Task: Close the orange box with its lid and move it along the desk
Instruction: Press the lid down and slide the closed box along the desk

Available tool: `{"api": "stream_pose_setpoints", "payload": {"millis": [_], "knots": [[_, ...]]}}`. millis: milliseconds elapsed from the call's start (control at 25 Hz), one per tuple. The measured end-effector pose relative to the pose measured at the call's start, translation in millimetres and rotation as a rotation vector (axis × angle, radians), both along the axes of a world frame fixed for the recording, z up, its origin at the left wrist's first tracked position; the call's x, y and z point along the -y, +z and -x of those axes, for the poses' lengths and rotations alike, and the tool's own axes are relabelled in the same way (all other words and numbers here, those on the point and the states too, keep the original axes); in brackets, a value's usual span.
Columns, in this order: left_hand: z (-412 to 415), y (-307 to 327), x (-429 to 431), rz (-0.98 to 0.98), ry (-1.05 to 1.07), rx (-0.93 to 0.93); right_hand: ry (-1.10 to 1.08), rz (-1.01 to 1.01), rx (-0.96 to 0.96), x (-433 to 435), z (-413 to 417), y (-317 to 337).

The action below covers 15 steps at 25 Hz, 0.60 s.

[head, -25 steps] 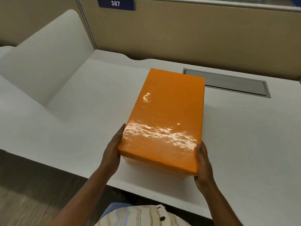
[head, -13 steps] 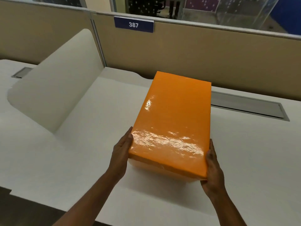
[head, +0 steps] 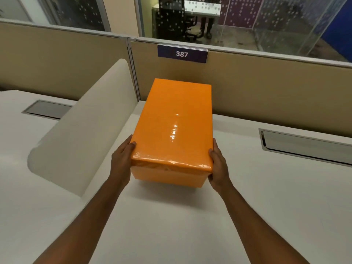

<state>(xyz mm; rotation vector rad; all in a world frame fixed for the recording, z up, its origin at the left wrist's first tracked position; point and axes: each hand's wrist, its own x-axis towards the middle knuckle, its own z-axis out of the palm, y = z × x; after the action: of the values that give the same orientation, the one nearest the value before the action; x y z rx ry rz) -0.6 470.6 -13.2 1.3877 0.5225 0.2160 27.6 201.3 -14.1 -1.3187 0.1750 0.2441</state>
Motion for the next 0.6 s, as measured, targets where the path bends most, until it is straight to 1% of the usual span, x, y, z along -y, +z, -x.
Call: {"api": "stream_pose_setpoints", "payload": {"millis": [240,400,520,600], "knots": [[-48,-13,-54,-0.022,0.119,-0.003,0.030,0.075,-0.017,-60,-54,-14],[-57,-23,-79,-0.084,0.160,-0.016,0.041,0.100,-0.035,-90,-71,-27],[-64,-24,-87,-0.144,0.194,-0.007,0.026,0.115,-0.014,-106,-75,-35],[-66,-20,-83,-0.194,0.264,-0.005,0.019,0.130,-0.012,-114,-72,-39]]}}
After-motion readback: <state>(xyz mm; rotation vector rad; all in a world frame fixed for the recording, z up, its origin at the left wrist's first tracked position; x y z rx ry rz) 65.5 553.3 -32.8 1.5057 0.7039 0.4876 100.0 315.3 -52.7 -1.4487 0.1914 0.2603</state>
